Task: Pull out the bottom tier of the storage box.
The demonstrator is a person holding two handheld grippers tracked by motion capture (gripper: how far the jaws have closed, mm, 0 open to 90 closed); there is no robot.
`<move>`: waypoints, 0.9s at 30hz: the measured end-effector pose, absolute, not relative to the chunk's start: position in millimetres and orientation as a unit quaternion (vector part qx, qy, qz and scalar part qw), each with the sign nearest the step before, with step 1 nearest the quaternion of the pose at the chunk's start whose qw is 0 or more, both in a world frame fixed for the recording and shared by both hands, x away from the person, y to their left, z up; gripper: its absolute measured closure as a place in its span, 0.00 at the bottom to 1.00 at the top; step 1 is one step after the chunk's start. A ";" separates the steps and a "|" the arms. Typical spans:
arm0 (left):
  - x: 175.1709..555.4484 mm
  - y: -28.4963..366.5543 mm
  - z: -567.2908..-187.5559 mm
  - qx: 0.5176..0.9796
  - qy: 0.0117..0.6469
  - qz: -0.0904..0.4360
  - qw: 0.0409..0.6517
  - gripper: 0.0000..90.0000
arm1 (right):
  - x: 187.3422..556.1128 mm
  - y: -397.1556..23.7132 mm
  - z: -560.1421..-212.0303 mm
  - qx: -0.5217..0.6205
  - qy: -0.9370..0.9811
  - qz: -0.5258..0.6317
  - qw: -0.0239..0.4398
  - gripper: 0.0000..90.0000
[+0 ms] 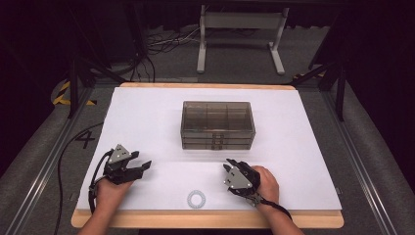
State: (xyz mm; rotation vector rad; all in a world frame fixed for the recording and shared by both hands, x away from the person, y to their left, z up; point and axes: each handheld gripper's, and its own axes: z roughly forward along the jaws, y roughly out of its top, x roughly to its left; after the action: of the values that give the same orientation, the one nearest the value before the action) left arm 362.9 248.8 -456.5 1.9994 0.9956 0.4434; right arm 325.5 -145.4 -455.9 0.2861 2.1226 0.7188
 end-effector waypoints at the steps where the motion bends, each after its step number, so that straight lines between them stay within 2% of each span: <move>1: 362.9 248.8 -456.5 0.797 0.397 0.177 0.419 0.41 | 325.5 -145.5 -456.8 0.114 0.849 0.288 0.428 0.83; 13: 362.9 248.6 -456.4 0.797 0.397 0.176 0.419 0.41 | 327.2 -147.2 -462.1 0.128 0.845 0.291 0.430 0.83; 27: 362.7 248.0 -457.1 0.801 0.388 0.167 0.425 0.41 | 323.3 -129.3 -467.4 0.098 0.838 0.225 0.487 0.84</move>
State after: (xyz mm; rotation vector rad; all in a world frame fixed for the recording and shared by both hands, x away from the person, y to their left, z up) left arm 362.7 248.0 -457.1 2.0021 0.9705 0.4170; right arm 323.3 -129.3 -467.4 0.2388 2.0380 0.5462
